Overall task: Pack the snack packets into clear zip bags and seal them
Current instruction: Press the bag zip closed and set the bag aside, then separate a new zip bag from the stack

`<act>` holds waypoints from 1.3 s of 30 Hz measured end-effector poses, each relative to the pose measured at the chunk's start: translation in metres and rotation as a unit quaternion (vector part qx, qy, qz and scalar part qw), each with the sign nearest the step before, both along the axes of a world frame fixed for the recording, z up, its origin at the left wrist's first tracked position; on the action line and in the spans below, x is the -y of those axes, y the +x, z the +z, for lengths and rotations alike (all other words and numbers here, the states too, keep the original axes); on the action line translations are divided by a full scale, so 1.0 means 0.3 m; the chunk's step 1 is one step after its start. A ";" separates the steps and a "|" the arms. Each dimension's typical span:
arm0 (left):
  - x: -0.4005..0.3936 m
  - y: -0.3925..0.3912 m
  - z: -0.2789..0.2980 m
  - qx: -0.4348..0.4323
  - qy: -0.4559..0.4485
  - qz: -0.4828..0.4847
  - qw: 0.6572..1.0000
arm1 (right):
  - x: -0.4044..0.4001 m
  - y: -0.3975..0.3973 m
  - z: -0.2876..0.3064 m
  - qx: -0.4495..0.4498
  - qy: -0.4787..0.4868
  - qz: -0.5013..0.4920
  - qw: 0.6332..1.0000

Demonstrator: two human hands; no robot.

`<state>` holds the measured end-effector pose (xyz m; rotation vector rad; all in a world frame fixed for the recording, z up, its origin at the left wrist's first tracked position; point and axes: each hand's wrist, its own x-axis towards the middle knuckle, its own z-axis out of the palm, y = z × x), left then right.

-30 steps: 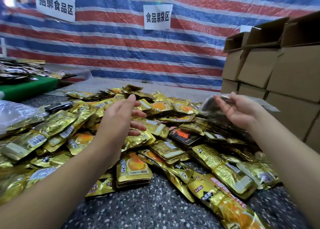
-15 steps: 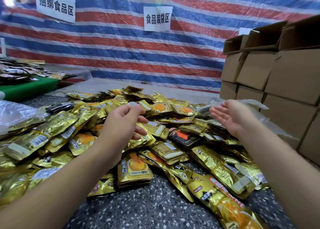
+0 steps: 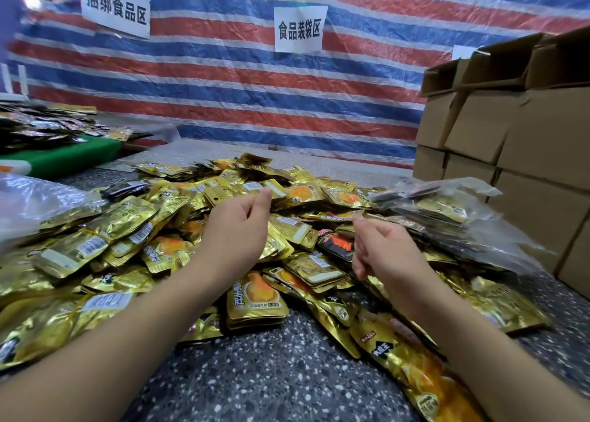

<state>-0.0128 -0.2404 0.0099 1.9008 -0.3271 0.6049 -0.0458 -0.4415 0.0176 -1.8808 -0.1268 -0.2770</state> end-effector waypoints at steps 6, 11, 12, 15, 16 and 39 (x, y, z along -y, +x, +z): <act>-0.075 0.037 0.077 0.079 0.056 0.128 0.987 | -0.027 -0.019 -0.005 0.010 -0.027 0.066 0.997; -0.225 0.109 0.125 0.060 0.190 0.228 0.953 | -0.039 -0.036 -0.027 0.006 -0.034 0.108 0.994; -0.276 0.128 0.126 0.045 0.212 0.250 0.944 | -0.042 -0.036 -0.034 0.009 -0.039 0.109 0.993; -0.456 0.179 0.110 -0.044 0.278 0.342 0.897 | -0.043 -0.037 -0.043 0.017 -0.049 0.099 0.994; -0.523 0.188 0.100 -0.091 0.300 0.371 0.874 | -0.042 -0.037 -0.042 0.021 -0.049 0.092 0.994; -0.559 0.143 0.101 -0.073 0.313 0.415 0.851 | -0.031 -0.028 -0.032 0.029 -0.065 0.056 0.996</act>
